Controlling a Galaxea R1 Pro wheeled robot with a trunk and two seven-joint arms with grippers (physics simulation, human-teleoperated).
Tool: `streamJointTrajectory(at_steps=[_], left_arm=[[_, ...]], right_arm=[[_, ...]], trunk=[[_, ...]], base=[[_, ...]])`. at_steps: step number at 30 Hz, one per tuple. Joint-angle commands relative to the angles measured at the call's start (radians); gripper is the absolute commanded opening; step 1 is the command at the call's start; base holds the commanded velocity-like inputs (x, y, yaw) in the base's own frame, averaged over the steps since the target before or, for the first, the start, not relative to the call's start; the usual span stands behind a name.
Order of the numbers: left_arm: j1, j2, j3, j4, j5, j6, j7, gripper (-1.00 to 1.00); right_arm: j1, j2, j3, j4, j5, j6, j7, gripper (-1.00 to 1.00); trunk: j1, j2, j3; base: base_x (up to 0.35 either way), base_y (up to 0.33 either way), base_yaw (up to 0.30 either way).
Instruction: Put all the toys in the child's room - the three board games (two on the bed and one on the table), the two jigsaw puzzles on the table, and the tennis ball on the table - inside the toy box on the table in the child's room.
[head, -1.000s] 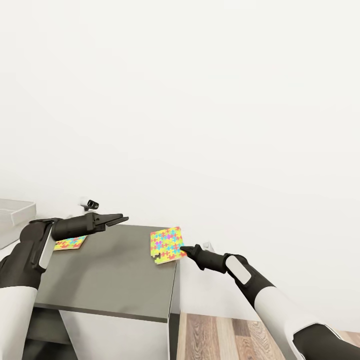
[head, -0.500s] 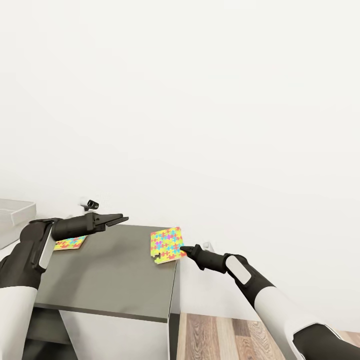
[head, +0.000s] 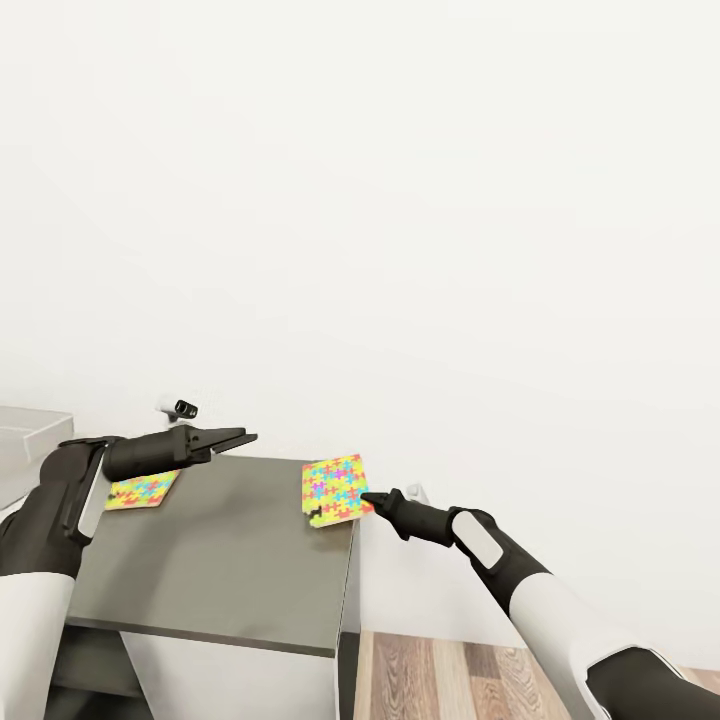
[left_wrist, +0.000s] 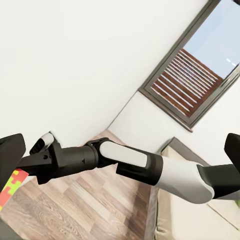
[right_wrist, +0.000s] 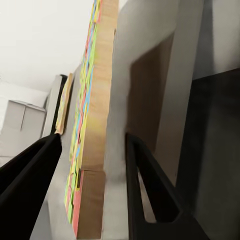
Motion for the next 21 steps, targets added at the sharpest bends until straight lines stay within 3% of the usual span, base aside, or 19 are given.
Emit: streamJointTrajectory(at_steps=[1,14,21], left_arm=[[0.000,0.000,0.000,0.000,-0.001,0.011,-0.004,1.00],[0.000,0.001,0.002,0.000,0.001,0.011,-0.004,1.00],[-0.002,0.000,0.001,0.000,-0.001,0.011,-0.004,1.00]], right_arm=[[-0.001,-0.001,0.003,0.001,-0.001,0.001,0.002,-1.00],[-0.001,-0.001,0.003,0.002,-0.001,0.011,0.004,-1.00],[-0.001,-0.001,0.003,0.002,-0.002,0.014,0.004,-1.00]], trunk=[[-0.004,0.007,0.002],[-0.054,0.098,0.043],[-0.081,0.147,0.065]], base=[[0.000,0.000,0.000],[-0.001,0.000,0.000],[-0.141,0.000,0.000]])
